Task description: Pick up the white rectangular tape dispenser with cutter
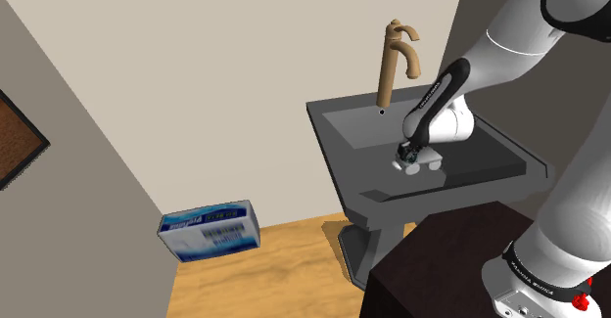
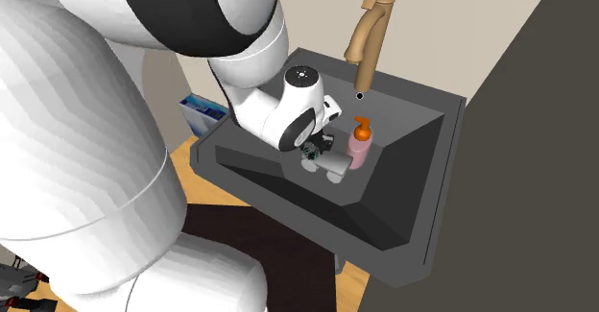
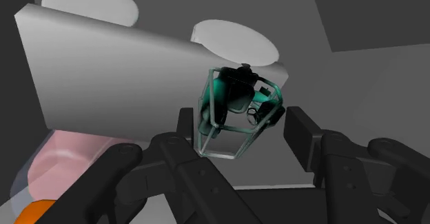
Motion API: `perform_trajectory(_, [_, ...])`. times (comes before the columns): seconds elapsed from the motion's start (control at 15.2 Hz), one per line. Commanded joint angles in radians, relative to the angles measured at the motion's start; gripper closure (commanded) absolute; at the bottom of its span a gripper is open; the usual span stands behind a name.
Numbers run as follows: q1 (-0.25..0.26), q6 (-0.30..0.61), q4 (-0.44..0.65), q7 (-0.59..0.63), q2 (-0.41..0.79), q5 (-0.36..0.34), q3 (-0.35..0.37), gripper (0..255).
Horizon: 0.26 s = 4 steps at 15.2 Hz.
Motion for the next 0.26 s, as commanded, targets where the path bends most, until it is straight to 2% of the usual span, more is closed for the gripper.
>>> perform_trajectory(0.0, [0.037,-0.029,-0.006,0.028,-0.034,-0.034,-0.044,255])
perform_trajectory(0.07, [0.053,-0.043,-0.009,0.045,-0.051,-0.056,-0.065,255])
perform_trajectory(0.2, [0.054,-0.045,-0.009,0.049,-0.054,-0.061,-0.067,255])
